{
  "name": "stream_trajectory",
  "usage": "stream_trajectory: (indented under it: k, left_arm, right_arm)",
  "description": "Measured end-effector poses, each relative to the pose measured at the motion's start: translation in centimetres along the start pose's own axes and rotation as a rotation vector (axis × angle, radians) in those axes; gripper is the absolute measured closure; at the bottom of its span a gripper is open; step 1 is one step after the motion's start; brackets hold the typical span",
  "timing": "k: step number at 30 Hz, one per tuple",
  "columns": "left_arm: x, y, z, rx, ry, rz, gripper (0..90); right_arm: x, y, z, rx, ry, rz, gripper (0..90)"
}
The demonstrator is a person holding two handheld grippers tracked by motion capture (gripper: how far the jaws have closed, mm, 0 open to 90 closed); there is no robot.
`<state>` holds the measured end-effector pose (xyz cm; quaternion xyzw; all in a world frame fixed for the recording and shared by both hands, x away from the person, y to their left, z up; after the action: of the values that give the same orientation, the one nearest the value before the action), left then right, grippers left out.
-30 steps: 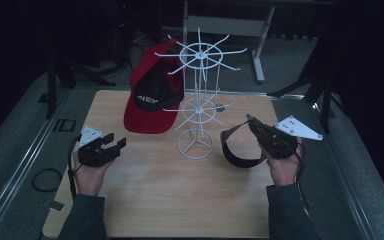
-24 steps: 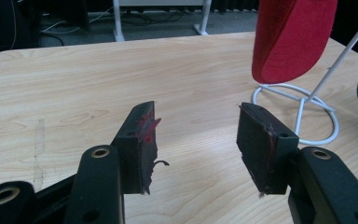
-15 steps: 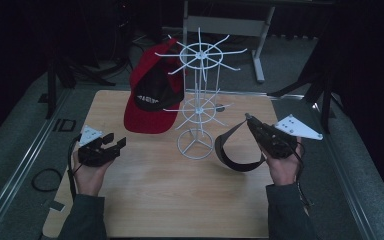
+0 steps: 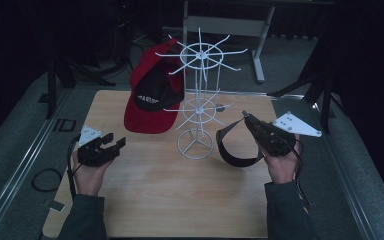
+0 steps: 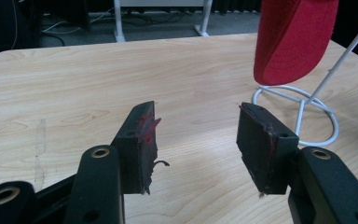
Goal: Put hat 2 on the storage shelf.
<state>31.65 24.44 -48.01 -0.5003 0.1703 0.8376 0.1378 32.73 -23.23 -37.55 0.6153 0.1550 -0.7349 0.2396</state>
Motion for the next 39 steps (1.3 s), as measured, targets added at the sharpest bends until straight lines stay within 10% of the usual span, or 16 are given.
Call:
stream_trajectory:
  k: [39]
  left_arm:
    - [0.0,0.0,-0.2,0.013,-0.007,0.013,48.1]
  right_arm:
    - [-3.6,-1.4,-0.2,-0.074,0.080,0.007,87.9]
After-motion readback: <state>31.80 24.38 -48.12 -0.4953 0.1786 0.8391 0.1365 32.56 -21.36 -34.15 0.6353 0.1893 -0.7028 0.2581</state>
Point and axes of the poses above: each handheld gripper's, and its own axes: z roughly backward along the jaws, x roughly out of its underside, y roughly to its right, the point moved 1 cm from there along -z, roughly forward along the jaws, and after that the axes turned 4 degrees about x, right-handed, at the moved point
